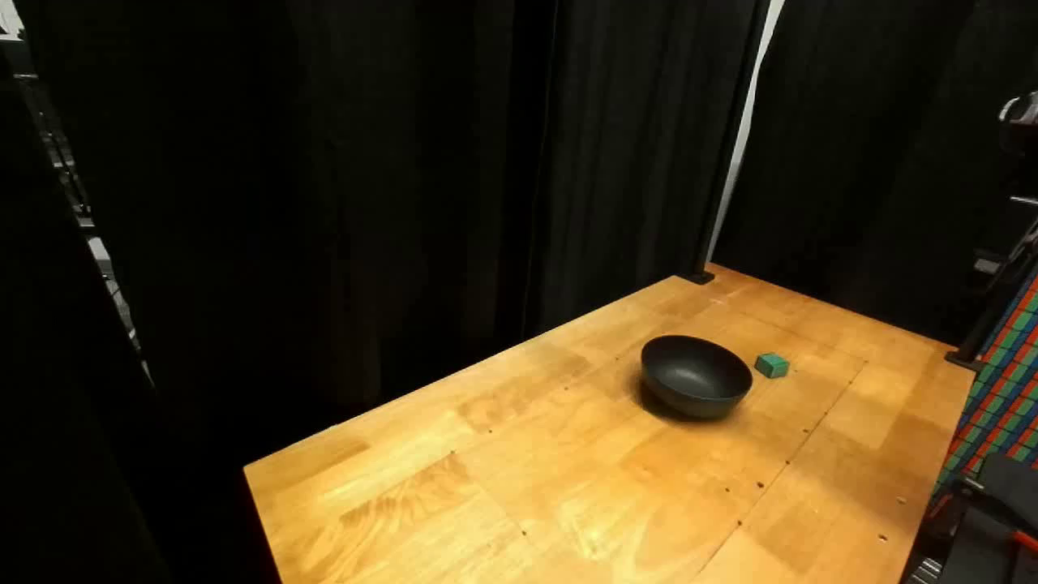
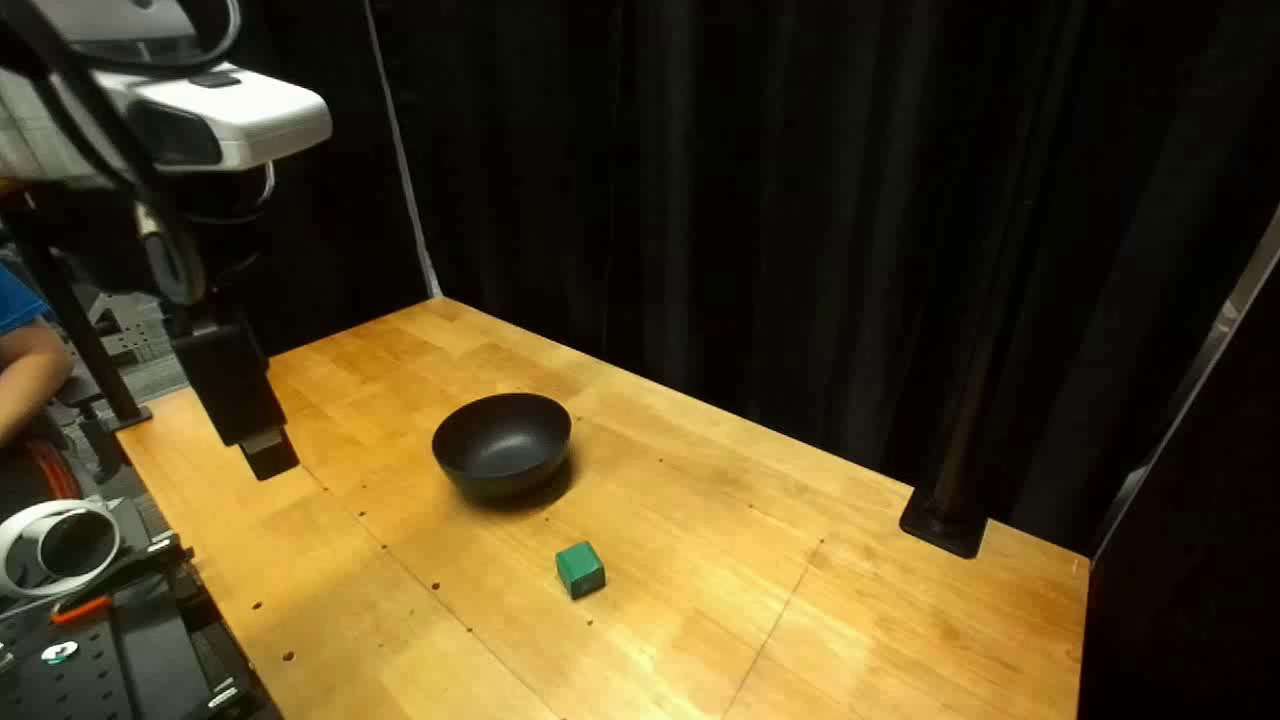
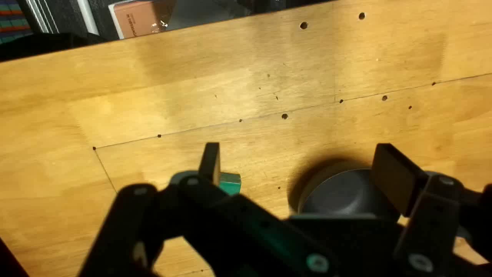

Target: Put the block in the bowl

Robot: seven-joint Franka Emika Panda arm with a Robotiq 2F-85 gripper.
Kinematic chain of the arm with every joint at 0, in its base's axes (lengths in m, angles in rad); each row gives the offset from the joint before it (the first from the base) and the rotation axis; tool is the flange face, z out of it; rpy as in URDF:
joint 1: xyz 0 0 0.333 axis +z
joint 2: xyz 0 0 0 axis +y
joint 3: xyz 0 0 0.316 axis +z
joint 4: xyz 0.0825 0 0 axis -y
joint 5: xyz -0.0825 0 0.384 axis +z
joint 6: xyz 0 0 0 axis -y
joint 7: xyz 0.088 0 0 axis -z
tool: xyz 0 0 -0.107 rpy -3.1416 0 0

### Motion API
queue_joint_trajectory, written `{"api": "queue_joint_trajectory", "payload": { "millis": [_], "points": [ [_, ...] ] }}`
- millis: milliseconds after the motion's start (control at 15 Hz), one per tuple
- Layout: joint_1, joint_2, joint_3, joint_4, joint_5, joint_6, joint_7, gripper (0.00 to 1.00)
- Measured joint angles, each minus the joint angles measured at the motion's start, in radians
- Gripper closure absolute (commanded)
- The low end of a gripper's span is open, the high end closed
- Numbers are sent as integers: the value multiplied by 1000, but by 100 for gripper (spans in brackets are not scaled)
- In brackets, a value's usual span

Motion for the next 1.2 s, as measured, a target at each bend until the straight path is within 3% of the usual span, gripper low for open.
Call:
{"api": "queue_joint_trajectory", "payload": {
  "millis": [400, 533, 867, 1200],
  "points": [
    [0, 4, 5, 3, 1, 0, 16, 0],
    [0, 41, 45, 17, 16, 46, 132, 0],
    [13, 300, 199, 125, 74, 223, 460, 0],
    [13, 617, 234, 295, 74, 295, 625, 0]
  ]
}}
